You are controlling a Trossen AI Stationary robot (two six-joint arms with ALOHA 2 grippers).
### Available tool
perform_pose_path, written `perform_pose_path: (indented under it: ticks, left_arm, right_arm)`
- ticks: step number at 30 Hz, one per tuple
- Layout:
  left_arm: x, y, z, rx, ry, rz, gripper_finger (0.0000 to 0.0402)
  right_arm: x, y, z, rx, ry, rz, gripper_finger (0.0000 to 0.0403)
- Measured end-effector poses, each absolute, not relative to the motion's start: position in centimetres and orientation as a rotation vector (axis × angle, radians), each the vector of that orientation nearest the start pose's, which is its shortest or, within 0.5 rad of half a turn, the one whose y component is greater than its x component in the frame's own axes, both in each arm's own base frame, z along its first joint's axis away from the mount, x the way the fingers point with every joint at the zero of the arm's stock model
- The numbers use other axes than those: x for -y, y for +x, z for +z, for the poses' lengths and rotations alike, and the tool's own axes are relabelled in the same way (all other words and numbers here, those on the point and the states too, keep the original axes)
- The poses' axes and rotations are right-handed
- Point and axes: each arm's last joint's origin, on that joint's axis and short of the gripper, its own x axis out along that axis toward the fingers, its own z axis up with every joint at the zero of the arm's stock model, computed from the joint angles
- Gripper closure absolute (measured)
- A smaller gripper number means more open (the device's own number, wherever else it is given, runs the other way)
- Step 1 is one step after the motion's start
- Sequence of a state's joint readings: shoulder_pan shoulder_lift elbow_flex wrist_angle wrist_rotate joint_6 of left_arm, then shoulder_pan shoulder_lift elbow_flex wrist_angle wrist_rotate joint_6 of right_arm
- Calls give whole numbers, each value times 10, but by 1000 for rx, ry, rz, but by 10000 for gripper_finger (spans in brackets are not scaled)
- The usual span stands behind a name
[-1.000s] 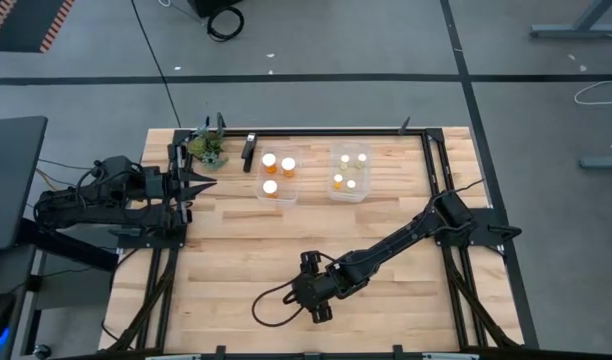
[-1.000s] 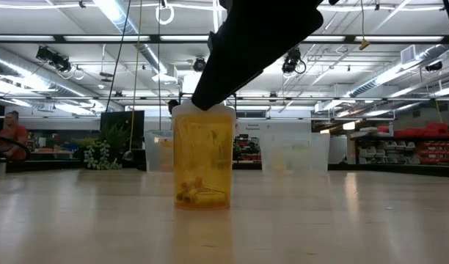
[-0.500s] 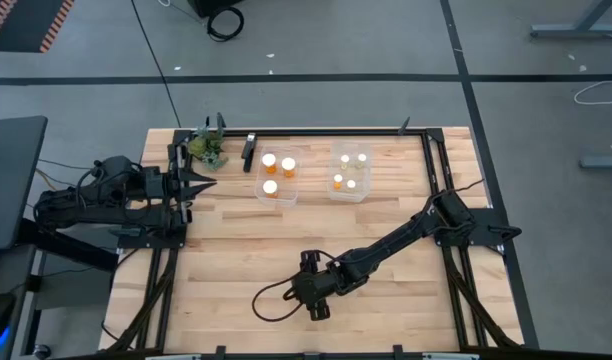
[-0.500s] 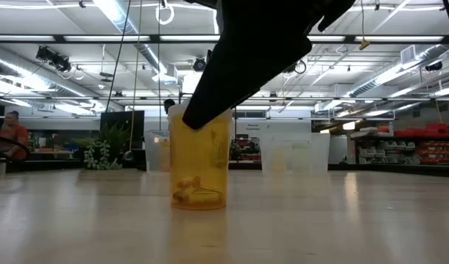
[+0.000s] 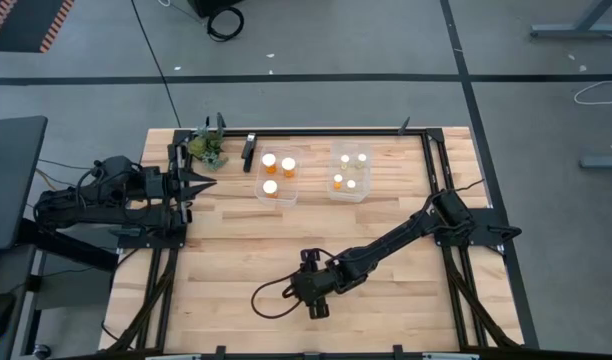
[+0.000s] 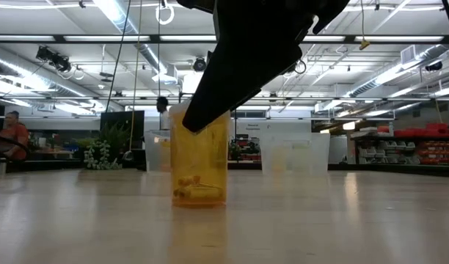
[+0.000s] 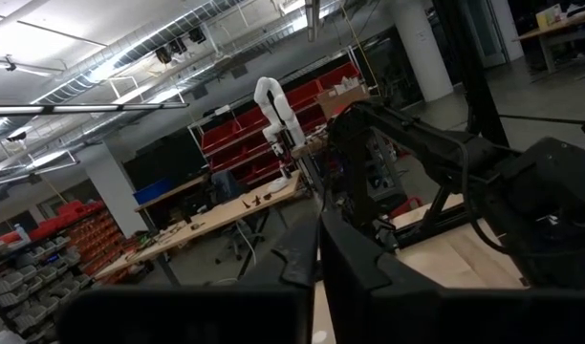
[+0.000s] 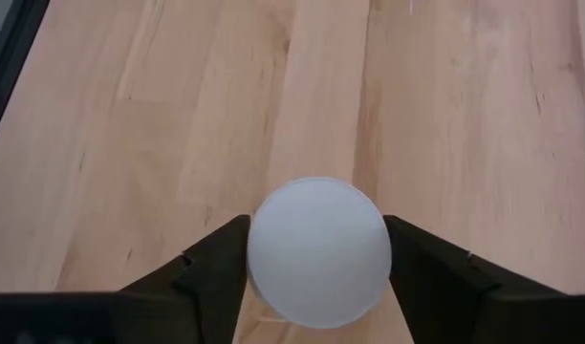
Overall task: Pick and place medicine bottles into bin by pill shape (circle, oval)
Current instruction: Put the big orange pill bottle in the left transparent bin
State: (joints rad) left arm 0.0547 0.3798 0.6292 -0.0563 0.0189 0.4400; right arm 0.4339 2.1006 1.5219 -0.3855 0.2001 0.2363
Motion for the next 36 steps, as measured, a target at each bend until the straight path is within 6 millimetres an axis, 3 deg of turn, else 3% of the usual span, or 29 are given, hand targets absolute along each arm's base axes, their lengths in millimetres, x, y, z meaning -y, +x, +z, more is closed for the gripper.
perform_pose_path:
  ticks: [9, 17, 36]
  left_arm:
    - [-5, 92, 339, 182, 446, 78, 379]
    - [-5, 92, 339, 182, 446, 78, 378]
    - [-5, 92, 339, 182, 446, 78, 378]
  right_arm:
    - [-183, 408, 170, -922, -105, 110, 173]
    - [-184, 415, 186, -884, -145, 138, 174]
    - [-160, 426, 200, -865, -202, 127, 175]
